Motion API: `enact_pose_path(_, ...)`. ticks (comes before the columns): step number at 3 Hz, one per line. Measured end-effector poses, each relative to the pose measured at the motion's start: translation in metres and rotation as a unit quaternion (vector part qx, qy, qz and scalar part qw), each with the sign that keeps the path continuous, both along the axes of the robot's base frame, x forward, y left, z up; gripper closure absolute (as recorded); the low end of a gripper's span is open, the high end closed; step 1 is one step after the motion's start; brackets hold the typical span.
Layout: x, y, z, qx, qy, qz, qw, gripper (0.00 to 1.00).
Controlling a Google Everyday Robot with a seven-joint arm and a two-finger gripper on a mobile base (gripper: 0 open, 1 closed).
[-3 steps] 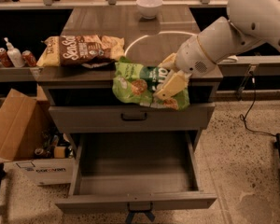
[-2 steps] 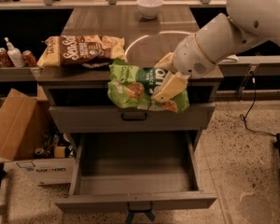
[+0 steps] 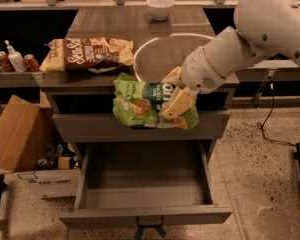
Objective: Place green rice chip bag into middle drawer
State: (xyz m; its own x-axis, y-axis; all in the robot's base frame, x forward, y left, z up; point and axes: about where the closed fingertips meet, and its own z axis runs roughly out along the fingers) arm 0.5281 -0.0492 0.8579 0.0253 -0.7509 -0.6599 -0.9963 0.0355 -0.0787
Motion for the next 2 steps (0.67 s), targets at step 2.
enact_pose_path(2, -0.061, 0.001, -0.091, 0.004, 0.081, -0.015, 0.9966, 1.0)
